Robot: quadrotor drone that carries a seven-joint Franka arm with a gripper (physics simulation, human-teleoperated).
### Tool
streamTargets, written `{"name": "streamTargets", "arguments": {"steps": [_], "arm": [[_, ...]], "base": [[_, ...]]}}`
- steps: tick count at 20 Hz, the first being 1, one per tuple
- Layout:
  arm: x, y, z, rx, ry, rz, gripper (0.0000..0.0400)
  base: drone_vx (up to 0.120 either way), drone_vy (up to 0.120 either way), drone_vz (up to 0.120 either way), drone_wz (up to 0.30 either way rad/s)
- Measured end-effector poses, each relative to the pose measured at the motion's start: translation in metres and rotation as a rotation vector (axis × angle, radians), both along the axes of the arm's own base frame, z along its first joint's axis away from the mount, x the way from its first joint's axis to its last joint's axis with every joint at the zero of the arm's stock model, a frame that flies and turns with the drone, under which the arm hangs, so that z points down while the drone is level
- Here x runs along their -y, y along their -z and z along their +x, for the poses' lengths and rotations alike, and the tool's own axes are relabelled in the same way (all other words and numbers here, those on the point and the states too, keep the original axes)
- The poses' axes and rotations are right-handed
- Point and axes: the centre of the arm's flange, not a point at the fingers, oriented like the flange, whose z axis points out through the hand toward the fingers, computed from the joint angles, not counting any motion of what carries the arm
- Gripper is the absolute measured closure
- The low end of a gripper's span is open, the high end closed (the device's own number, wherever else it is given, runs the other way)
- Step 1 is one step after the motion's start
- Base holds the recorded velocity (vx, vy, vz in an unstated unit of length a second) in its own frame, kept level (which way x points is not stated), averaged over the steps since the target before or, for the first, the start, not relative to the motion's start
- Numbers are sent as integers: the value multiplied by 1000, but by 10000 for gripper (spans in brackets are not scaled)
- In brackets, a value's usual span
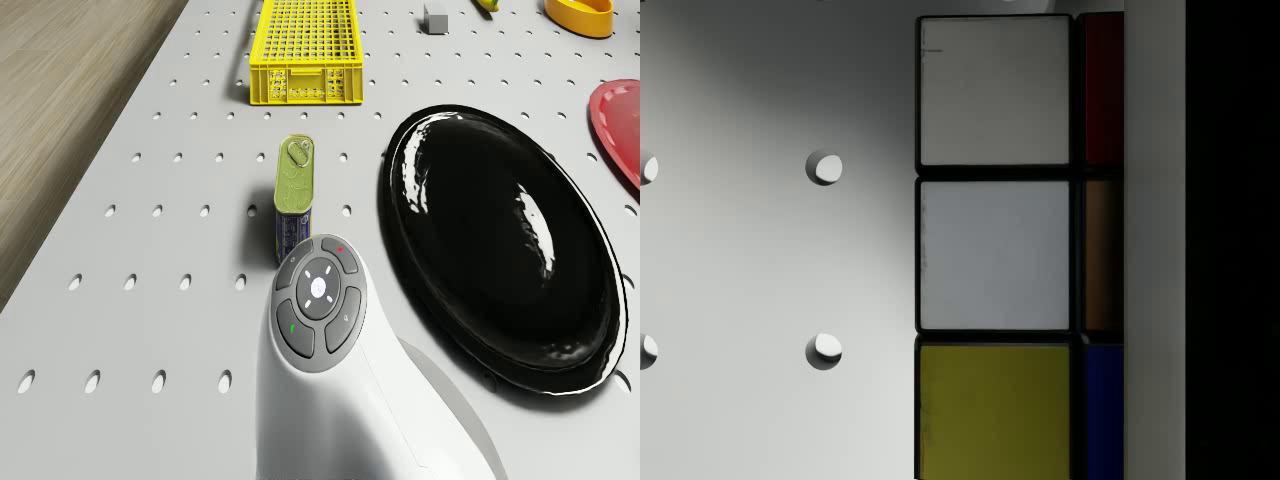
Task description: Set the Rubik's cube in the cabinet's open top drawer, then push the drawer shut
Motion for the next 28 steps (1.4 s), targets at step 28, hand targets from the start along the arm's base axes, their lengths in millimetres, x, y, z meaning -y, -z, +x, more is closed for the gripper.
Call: {"name": "streamTargets", "arguments": {"steps": [28], "arm": [[0,50,2,0,0,0,75]], "base": [[-16,0,30,0]]}}
